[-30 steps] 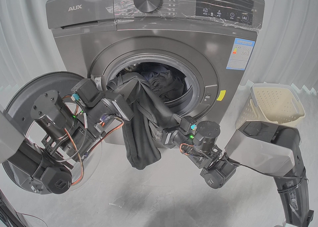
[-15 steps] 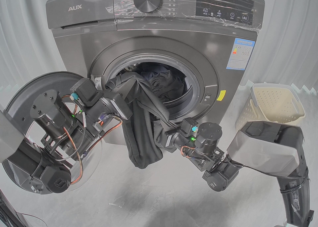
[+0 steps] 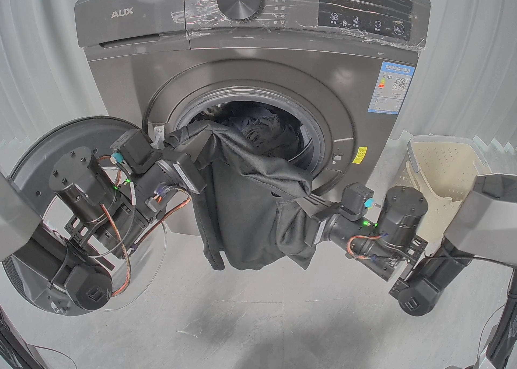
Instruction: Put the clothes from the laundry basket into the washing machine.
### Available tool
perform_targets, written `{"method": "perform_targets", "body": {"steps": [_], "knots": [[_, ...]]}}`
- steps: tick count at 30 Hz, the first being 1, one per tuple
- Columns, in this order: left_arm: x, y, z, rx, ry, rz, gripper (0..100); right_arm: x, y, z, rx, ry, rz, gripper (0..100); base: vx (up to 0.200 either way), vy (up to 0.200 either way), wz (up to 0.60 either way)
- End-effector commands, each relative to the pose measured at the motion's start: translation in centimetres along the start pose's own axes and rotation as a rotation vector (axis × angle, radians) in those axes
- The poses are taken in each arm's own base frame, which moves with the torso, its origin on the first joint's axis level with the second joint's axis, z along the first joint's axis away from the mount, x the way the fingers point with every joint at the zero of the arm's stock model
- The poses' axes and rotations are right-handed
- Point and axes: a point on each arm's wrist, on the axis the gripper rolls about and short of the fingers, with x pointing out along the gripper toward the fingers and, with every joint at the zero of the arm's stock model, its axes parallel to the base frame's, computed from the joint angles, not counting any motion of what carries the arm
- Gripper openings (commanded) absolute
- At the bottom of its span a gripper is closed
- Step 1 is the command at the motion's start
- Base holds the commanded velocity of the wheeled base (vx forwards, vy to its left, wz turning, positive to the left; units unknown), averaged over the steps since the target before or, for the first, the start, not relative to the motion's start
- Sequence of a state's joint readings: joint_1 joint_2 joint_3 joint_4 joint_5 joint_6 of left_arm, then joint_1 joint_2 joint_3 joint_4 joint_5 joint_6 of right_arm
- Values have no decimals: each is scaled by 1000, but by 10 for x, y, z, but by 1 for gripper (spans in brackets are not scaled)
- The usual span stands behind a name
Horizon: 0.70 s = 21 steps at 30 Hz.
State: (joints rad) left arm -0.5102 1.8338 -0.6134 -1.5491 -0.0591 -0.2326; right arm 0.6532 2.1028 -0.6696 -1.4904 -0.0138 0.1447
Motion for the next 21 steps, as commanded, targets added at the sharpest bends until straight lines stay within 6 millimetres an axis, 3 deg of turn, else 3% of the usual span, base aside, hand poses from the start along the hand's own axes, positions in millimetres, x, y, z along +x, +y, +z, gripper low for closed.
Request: {"method": "perform_targets", "body": {"steps": [1, 4, 8, 13, 16, 21], "knots": [[-1, 8, -2, 7, 7, 28, 0, -28, -6, 20, -6, -10, 42, 0, 0, 0, 0], [-1, 8, -1, 8, 5, 29, 0, -38, -8, 7, -5, 52, 49, 0, 0, 0, 0], [-1, 8, 1, 9, -3, 30, 0, -39, -7, 8, -5, 39, 61, 0, 0, 0, 0], [0, 8, -1, 10, 3, 30, 0, -48, -5, -10, -2, 127, 97, 0, 0, 0, 0], [0, 8, 0, 10, -3, 28, 0, -44, -9, -19, -12, 147, 85, 0, 0, 0, 0], [-1, 0, 4, 2, -12, 7, 0, -18, -27, -47, -7, 180, 12, 0, 0, 0, 0]]}}
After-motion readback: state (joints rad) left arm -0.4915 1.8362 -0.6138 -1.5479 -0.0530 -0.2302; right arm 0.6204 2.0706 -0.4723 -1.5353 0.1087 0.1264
